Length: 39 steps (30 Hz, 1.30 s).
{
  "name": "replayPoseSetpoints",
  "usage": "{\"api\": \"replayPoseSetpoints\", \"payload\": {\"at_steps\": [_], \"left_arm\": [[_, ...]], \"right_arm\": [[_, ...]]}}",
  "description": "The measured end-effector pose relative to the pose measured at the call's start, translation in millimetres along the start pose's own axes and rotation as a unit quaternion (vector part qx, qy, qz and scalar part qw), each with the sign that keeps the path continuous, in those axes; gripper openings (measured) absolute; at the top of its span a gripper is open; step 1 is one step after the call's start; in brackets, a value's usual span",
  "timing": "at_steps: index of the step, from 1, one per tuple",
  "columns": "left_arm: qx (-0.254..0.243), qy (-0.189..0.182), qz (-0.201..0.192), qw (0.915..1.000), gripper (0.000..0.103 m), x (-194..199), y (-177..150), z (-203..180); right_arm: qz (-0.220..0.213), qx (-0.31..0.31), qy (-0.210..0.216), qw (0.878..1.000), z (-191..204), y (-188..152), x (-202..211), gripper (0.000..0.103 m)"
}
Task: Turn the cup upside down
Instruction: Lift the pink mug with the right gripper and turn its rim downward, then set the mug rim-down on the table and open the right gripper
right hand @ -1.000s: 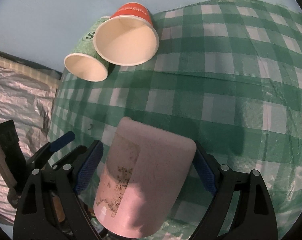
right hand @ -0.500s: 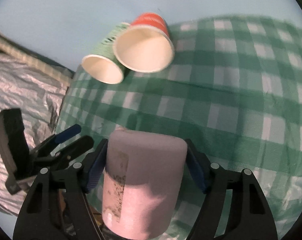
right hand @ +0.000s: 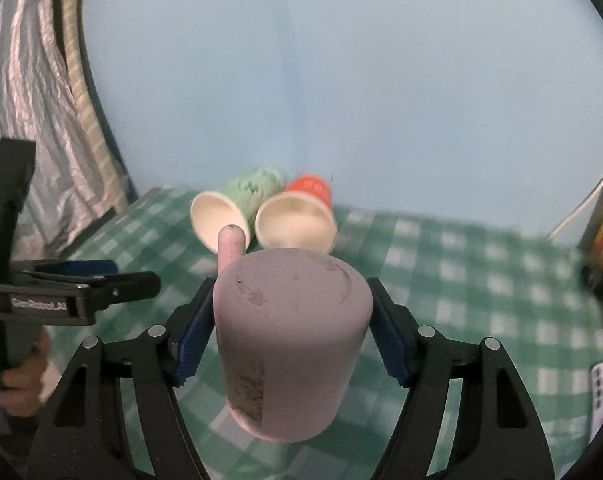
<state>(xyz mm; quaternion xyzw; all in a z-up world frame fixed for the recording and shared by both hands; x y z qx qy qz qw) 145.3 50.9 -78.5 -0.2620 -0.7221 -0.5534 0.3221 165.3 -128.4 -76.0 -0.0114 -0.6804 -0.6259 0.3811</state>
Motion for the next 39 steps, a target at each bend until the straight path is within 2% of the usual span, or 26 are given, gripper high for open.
{"api": "replayPoseSetpoints", "payload": {"at_steps": [6, 9, 28, 33, 37, 39], "left_arm": [[-0.002, 0.006, -0.016, 0.9998, 0.093, 9.8, -10.3, 4.8], [0.001, 0.009, -0.016, 0.9998, 0.093, 8.9, -15.4, 8.0], [0.005, 0.008, -0.012, 0.9999, 0.093, 4.0, -26.0, 11.7], [-0.01, 0.0, -0.032, 0.9994, 0.094, 17.2, -30.5, 2.5], [-0.017, -0.008, -0.062, 0.9979, 0.102, 34.8, -33.0, -4.1], [-0.023, -0.009, -0.077, 0.9967, 0.102, 43.6, -33.8, -7.6]], "right_arm": [[-0.068, 0.022, -0.049, 0.996, 7.4, 8.6, 4.9, 0.072], [-0.08, 0.027, -0.057, 0.995, 9.1, 5.8, 3.8, 0.072], [-0.026, 0.035, -0.06, 0.997, 14.1, -36.0, -10.8, 0.072], [-0.015, 0.016, -0.052, 0.998, 11.8, -34.7, -3.7, 0.072], [-0.017, 0.009, -0.046, 0.999, 12.3, -29.7, 6.1, 0.072], [-0.019, 0.0, -0.044, 0.999, 10.6, -26.9, 14.4, 0.075]]}}
Point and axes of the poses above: each gripper's, at about its wrist camera, not at the fingertips, and x roughly against the way its jaws point, z to its left, y to its top, the point moved 5 cm from there along -x, roughly the way its jaws point, and after that the axes turned 5 degrees about y, right-handed, at the moved point
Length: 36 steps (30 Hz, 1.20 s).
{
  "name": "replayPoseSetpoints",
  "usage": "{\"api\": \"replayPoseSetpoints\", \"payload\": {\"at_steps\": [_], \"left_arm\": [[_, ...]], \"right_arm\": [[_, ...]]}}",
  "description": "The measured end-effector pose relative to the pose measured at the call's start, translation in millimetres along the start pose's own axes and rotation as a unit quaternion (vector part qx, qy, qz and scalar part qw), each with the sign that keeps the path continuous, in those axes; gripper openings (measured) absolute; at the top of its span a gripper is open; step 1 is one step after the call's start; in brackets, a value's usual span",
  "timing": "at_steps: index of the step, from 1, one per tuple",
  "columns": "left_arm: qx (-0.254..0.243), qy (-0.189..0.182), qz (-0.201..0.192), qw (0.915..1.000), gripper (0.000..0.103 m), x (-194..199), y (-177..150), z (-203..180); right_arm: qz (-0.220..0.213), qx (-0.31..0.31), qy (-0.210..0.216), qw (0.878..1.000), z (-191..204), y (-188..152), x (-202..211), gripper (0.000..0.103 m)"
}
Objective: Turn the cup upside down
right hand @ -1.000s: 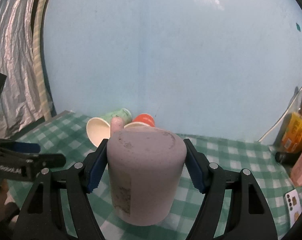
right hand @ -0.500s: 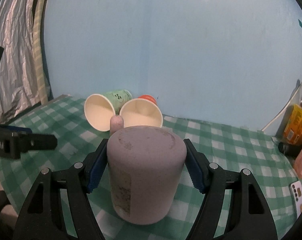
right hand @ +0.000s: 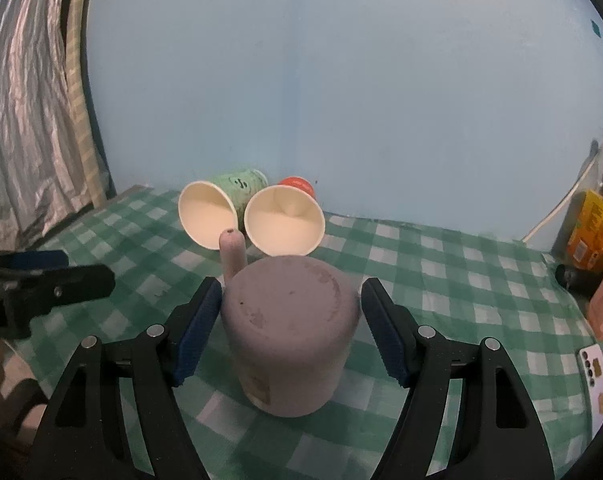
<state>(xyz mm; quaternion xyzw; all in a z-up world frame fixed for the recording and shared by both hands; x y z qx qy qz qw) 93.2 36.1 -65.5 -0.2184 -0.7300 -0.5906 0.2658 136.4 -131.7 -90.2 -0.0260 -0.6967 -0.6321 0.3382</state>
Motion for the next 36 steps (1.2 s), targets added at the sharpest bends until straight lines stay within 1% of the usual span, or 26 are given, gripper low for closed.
{"api": "replayPoseSetpoints", "payload": {"at_steps": [3, 7, 10, 14, 20, 25, 28, 31, 36], "left_arm": [[-0.013, 0.0, -0.022, 0.9997, 0.102, 14.9, 0.3, -6.8], [-0.033, 0.002, -0.046, 0.9984, 0.102, 31.9, -1.5, -16.6], [-0.049, 0.002, -0.063, 0.9968, 0.102, 42.0, -4.6, -24.8], [-0.061, 0.006, -0.081, 0.9948, 0.102, 50.2, -8.5, -33.1], [-0.075, 0.017, -0.097, 0.9923, 0.103, 59.4, -11.4, -38.4], [-0.079, 0.011, -0.104, 0.9914, 0.103, 70.2, -12.4, -42.5], [-0.087, 0.022, -0.103, 0.9906, 0.103, 72.3, -12.3, -44.9], [-0.089, 0.024, -0.11, 0.9896, 0.103, 74.6, -13.2, -46.9], [-0.088, 0.027, -0.108, 0.9899, 0.103, 74.3, -14.4, -47.1]], "right_arm": [[-0.001, -0.011, -0.003, 1.0, -4.0, 3.5, 11.7, 0.08], [-0.006, -0.029, -0.003, 1.0, -8.5, 7.0, 33.7, 0.081], [-0.004, -0.032, -0.01, 0.999, -10.8, 7.9, 46.8, 0.085], [-0.018, -0.037, -0.013, 0.999, -11.5, 8.1, 67.7, 0.086], [-0.028, -0.042, -0.021, 0.999, -16.0, 0.5, 87.6, 0.086], [-0.019, -0.045, -0.026, 0.998, -21.4, -7.0, 87.6, 0.086], [-0.015, -0.05, -0.025, 0.998, -23.8, -9.4, 86.3, 0.086], [-0.013, -0.051, -0.023, 0.998, -24.7, -10.5, 85.3, 0.086], [-0.008, -0.052, -0.022, 0.998, -24.2, -12.0, 85.2, 0.086]]}}
Point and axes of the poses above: each gripper's, at about its wrist camera, not at the fingertips, and x roughly against the way its jaws point, z to its left, y to its top, the point moved 5 cm from there along -x, roughly the way its jaws point, and after that the axes turned 5 degrees about y, right-handed, at the moved point
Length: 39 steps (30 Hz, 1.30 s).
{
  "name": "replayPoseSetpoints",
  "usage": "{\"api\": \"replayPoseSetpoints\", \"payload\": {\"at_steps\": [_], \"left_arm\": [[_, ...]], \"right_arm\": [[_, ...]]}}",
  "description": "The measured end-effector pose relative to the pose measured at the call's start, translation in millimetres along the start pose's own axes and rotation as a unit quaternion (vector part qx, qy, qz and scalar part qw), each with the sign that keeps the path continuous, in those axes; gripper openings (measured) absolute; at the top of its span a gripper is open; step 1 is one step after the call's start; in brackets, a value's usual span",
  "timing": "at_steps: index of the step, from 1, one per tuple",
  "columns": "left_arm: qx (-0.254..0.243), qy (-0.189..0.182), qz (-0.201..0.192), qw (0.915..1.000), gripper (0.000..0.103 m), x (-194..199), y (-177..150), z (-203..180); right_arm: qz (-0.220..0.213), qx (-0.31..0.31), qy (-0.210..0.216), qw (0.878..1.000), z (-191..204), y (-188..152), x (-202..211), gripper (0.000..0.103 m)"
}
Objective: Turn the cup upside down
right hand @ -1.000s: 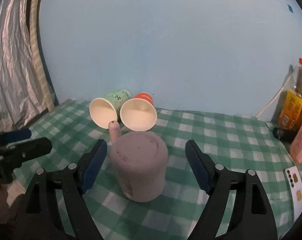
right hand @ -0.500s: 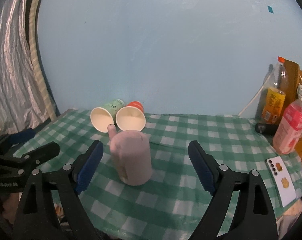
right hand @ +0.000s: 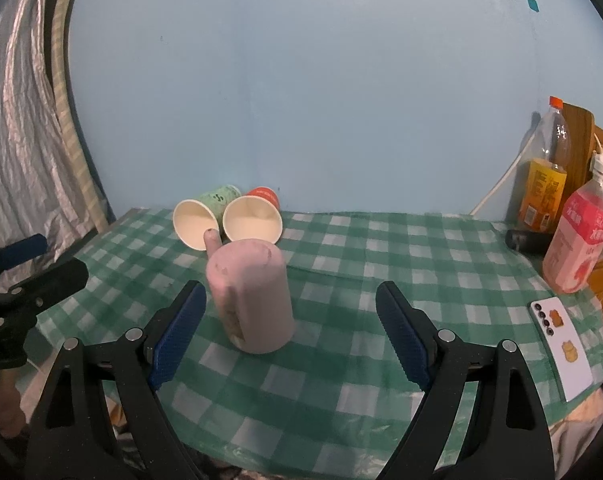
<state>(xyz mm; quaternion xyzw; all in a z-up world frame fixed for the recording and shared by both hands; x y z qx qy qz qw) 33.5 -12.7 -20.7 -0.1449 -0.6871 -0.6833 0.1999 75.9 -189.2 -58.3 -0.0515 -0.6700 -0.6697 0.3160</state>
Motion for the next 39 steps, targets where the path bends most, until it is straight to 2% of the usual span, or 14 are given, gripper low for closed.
{"api": "replayPoseSetpoints", "payload": {"at_steps": [8, 39], "left_arm": [[0.003, -0.006, 0.015, 0.9999, 0.103, -8.1, -1.7, 3.5], [0.007, -0.011, 0.024, 0.9996, 0.103, -14.8, -6.2, 2.8]], "right_arm": [[0.002, 0.001, 0.001, 1.0, 1.5, -0.1, -1.1, 0.086], [0.004, 0.0, 0.005, 1.0, 4.8, -4.3, -0.3, 0.086]]}}
Point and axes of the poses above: each gripper's, at about its wrist camera, not at the fingertips, and x roughly against the way its jaws point, z to its left, y to its top, the point moved 5 cm from there along -x, roughly the way its jaws point, and after that the axes turned 5 degrees about y, right-handed, at the moved point
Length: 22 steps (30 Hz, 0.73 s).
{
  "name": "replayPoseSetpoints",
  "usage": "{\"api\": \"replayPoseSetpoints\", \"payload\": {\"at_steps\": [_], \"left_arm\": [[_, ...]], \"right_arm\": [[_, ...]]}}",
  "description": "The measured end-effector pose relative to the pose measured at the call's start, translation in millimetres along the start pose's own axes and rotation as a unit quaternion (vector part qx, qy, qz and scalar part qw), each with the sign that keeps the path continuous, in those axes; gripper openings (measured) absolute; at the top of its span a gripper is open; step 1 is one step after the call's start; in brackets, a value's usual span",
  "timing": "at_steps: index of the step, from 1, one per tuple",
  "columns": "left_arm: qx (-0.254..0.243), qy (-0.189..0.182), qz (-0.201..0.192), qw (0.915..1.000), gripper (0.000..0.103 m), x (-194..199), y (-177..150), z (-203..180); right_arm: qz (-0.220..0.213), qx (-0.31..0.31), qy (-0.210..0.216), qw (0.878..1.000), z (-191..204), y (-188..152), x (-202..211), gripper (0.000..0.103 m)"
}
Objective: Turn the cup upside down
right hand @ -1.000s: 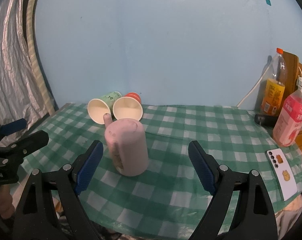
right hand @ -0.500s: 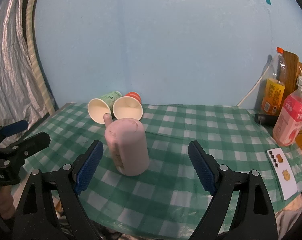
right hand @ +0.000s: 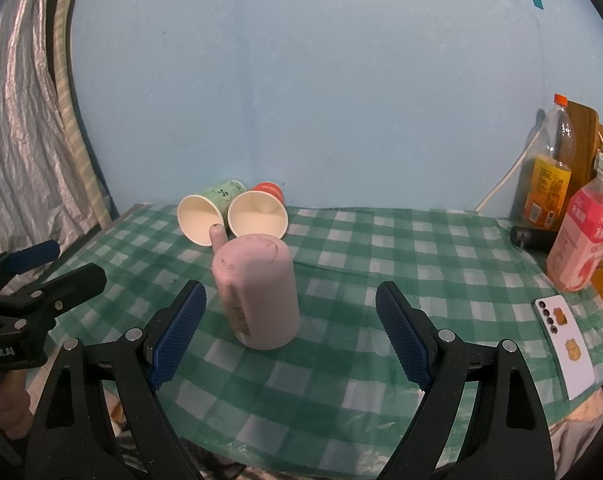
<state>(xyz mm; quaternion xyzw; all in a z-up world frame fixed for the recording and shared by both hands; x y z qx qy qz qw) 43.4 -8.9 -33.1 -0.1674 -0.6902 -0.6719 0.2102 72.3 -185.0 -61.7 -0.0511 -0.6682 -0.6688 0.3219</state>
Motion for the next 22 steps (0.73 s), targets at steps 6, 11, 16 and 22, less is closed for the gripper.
{"api": "replayPoseSetpoints", "payload": {"at_steps": [6, 11, 16, 22], "left_arm": [[0.0, 0.002, 0.002, 1.0, 0.103, -1.3, -0.6, 0.5], [0.0, 0.003, 0.003, 1.0, 0.103, -1.8, -1.4, 0.2], [0.001, -0.001, 0.004, 1.0, 0.103, -2.1, -3.8, -0.5], [0.002, -0.003, 0.008, 1.0, 0.103, -2.9, -4.4, -0.5]], "right_arm": [[0.002, 0.001, 0.001, 1.0, 0.3, -0.5, -0.2, 0.086], [0.005, 0.002, 0.001, 1.0, 1.5, -1.6, -1.1, 0.086], [0.008, 0.002, 0.003, 1.0, 2.0, -2.5, -1.5, 0.086], [0.009, 0.002, 0.003, 1.0, 3.3, -2.5, -2.6, 0.086]]}}
Point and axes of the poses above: each gripper's, at about its wrist camera, not at the fingertips, and x roughly against the way its jaws point, z to its left, y to its top, the point moved 5 cm from there along -x, roughly the way its jaws point, and after that the axes turned 5 degrees about y, right-handed, at the moved point
